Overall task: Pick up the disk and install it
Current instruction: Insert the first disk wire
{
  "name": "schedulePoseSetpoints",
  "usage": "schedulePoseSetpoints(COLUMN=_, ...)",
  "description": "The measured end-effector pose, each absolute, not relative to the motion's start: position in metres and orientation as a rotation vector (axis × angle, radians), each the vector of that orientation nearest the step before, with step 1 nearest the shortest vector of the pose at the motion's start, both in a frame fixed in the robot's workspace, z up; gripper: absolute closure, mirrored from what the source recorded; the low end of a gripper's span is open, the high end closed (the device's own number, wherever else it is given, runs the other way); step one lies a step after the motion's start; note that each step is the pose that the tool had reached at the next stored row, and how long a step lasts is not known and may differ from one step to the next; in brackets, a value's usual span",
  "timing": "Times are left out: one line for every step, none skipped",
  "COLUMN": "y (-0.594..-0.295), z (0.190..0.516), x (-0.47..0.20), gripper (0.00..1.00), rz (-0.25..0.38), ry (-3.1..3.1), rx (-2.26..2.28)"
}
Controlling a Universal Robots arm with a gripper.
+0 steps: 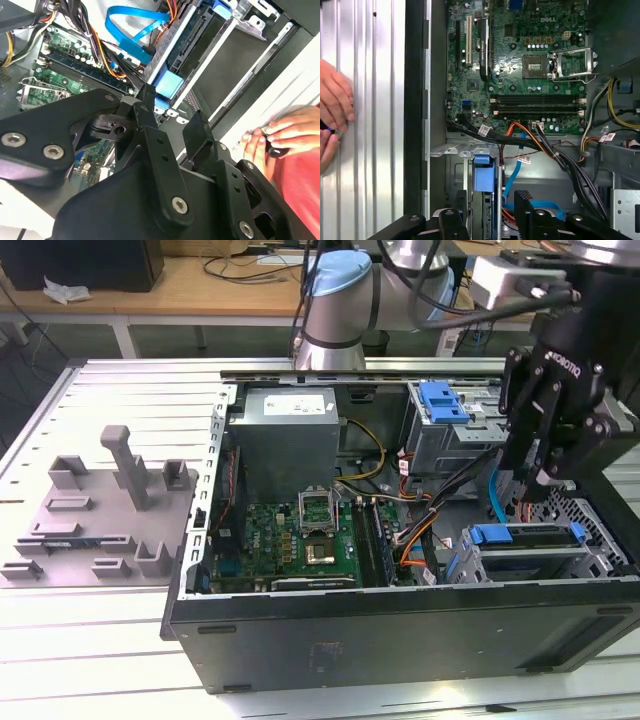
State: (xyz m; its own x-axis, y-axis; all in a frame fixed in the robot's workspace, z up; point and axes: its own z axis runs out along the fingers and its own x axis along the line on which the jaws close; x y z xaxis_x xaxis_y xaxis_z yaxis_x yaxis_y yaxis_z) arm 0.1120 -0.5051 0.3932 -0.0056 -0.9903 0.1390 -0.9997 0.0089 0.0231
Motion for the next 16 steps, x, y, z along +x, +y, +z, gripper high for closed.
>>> schedulePoseSetpoints(y=-0.500, z=0.394, x=0.112, gripper=0.50, rz=0.145, ry=-2.136, rx=2.120)
schedulePoseSetpoints(y=-0.495, z=0.394, x=0.112, gripper=0.50, rz=0.168, ry=-2.124, rx=2.107)
schedulePoseSetpoints(y=-0.492, z=0.394, x=0.112, gripper=0.50, rz=0.181, ry=-2.117, rx=2.100)
schedulePoseSetpoints(y=-0.489, z=0.395, x=0.112, gripper=0.50, rz=0.194, ry=-2.110, rx=2.093)
schedulePoseSetpoints(y=-0.483, z=0.395, x=0.112, gripper=0.50, rz=0.212, ry=-2.101, rx=2.083)
schedulePoseSetpoints(y=-0.476, z=0.396, x=0.112, gripper=0.50, rz=0.234, ry=-2.088, rx=2.071)
schedulePoseSetpoints(y=-0.469, z=0.396, x=0.113, gripper=0.50, rz=0.254, ry=-2.078, rx=2.059)
schedulePoseSetpoints(y=-0.465, z=0.396, x=0.113, gripper=0.51, rz=0.268, ry=-2.070, rx=2.051)
schedulePoseSetpoints(y=-0.461, z=0.396, x=0.113, gripper=0.51, rz=0.278, ry=-2.064, rx=2.045)
schedulePoseSetpoints(y=-0.458, z=0.396, x=0.113, gripper=0.58, rz=0.287, ry=-2.059, rx=2.040)
schedulePoseSetpoints(y=-0.455, z=0.396, x=0.113, gripper=0.65, rz=0.293, ry=-2.055, rx=2.036)
schedulePoseSetpoints(y=-0.453, z=0.396, x=0.114, gripper=0.65, rz=0.299, ry=-2.052, rx=2.033)
schedulePoseSetpoints(y=-0.451, z=0.396, x=0.115, gripper=0.65, rz=0.303, ry=-2.050, rx=2.031)
schedulePoseSetpoints(y=-0.450, z=0.396, x=0.117, gripper=0.65, rz=0.305, ry=-2.048, rx=2.029)
schedulePoseSetpoints(y=-0.449, z=0.396, x=0.118, gripper=0.65, rz=0.305, ry=-2.047, rx=2.028)
schedulePoseSetpoints(y=-0.448, z=0.396, x=0.123, gripper=0.65, rz=0.305, ry=-2.045, rx=2.027)
